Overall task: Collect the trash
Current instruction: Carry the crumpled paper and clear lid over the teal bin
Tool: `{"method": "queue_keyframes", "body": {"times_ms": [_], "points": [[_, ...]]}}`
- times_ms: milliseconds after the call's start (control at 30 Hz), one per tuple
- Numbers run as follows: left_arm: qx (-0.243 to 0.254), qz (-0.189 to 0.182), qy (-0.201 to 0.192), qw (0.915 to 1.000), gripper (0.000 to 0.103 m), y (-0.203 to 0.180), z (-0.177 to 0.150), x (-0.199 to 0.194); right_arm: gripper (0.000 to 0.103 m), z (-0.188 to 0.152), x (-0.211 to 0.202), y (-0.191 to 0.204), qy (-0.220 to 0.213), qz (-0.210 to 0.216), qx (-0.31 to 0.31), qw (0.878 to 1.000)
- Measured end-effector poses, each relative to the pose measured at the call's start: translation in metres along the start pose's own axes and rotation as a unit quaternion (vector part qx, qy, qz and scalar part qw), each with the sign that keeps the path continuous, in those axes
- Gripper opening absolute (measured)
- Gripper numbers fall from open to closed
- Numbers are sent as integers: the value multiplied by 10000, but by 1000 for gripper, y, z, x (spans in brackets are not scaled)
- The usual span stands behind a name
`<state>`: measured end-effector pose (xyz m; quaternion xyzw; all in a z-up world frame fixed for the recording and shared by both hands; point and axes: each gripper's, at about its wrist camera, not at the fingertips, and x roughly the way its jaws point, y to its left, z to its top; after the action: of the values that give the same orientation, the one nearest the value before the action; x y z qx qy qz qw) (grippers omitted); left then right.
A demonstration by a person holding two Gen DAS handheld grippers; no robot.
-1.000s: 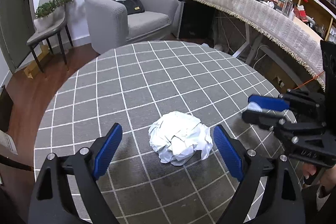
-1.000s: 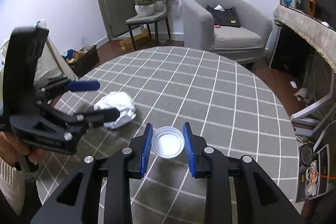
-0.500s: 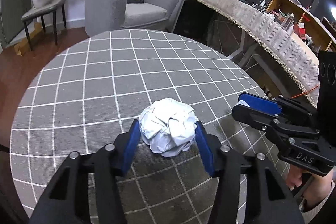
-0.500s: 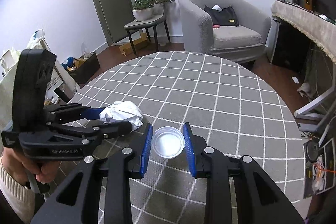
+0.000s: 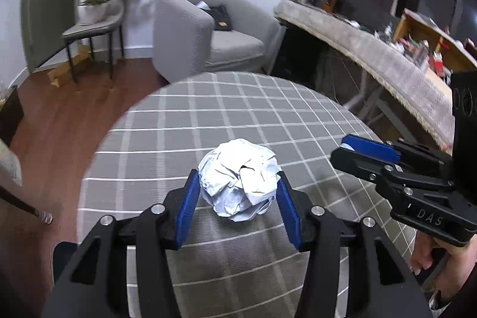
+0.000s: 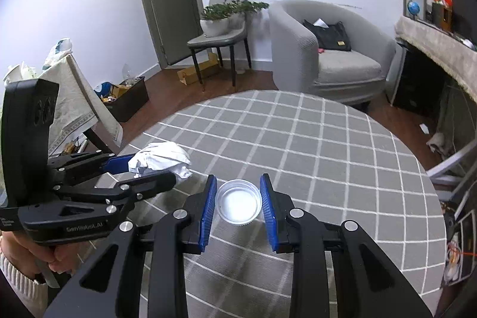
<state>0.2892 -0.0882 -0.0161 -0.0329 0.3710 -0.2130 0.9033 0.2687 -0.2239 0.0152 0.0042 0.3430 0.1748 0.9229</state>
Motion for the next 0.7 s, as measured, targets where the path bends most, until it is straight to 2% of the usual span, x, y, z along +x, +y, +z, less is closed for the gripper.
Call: {"method": "queue_keyframes", "body": {"times_ms": [133, 367, 700], "points": [[-25, 371, -186, 9991, 54, 22, -3, -17, 30, 4, 12, 13, 81, 126, -14, 9999], [-207, 635, -319, 9973, 54, 56, -9, -44, 30, 14, 20, 55, 39, 342, -245, 9991], [-459, 929, -265, 9943, 54, 101, -26, -74, 30, 14, 34, 101, 124, 526, -498, 9973]]}}
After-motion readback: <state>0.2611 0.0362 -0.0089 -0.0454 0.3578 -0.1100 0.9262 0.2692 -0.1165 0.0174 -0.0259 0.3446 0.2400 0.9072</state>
